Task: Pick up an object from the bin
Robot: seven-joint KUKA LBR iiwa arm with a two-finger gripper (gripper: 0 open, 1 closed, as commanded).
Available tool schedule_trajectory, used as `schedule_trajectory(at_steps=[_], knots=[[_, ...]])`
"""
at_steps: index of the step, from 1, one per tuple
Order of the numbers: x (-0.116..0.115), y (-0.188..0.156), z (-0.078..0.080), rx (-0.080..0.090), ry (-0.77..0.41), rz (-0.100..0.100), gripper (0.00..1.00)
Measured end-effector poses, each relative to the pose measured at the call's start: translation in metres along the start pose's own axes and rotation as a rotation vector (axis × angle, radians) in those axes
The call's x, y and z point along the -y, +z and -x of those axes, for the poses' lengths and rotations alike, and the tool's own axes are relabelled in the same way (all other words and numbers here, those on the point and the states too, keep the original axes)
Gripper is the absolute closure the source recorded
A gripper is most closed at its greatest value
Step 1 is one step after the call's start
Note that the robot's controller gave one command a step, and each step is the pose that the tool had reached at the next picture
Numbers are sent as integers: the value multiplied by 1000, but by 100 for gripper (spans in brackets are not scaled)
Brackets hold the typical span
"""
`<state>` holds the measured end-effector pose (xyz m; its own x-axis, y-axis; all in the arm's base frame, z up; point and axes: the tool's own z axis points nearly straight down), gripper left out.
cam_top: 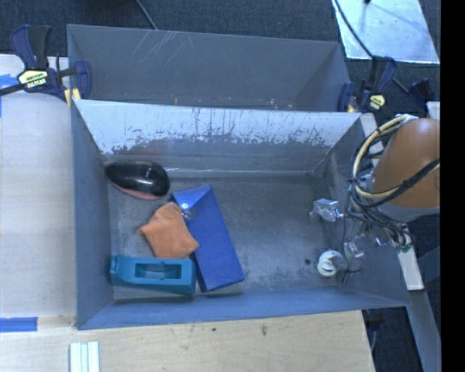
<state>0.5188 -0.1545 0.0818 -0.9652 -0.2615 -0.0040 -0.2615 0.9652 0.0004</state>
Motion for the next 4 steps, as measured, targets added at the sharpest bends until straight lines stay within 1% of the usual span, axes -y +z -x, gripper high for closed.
schedule_trajectory(at_steps=[1, 2, 3, 4], knots=[[-8, -12, -9, -5, -287, 1, 0], [-23, 10, -23, 8, -484, 15, 0], [-17, 11, -16, 1, -273, -2, 100], [-17, 11, -16, 1, -273, -2, 100]])
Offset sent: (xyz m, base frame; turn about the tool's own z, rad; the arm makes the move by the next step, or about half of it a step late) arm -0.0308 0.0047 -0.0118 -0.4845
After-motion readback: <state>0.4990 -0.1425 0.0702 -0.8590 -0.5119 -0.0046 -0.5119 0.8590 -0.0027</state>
